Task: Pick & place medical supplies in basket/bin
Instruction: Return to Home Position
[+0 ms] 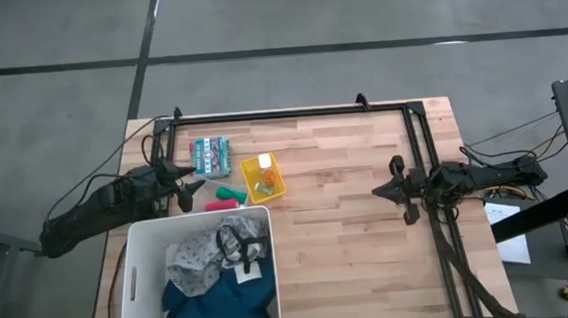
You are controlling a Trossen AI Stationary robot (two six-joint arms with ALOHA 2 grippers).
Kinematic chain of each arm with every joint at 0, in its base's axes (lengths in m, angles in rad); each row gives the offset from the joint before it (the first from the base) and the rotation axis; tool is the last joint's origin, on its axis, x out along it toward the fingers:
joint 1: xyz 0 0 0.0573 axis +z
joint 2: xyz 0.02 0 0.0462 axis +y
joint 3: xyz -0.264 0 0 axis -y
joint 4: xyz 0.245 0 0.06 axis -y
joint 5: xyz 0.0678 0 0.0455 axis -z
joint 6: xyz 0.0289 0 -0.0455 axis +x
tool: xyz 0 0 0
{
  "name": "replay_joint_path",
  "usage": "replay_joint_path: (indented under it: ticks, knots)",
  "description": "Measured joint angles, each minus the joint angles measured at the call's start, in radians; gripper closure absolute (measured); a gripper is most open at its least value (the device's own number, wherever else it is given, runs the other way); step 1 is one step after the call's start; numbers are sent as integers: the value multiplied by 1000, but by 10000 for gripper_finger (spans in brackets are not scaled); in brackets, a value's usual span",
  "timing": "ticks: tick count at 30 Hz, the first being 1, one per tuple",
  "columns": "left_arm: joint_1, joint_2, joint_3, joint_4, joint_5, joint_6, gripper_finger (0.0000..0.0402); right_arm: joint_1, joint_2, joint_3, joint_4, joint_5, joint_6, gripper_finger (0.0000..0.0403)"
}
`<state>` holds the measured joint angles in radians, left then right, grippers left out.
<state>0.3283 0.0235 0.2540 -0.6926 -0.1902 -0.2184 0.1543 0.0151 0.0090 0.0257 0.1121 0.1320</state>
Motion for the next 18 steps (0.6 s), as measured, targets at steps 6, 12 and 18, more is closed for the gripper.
replay_joint_path:
  ticks: [6,12,18]
  knots:
    - [0,0,0,0,0,0,130,0,0,0,0,0,-42,394]
    - [0,0,0,0,0,0,130,0,0,0,0,1,-79,394]
    - [0,0,0,0,0,0,130,0,0,0,0,1,-80,394]
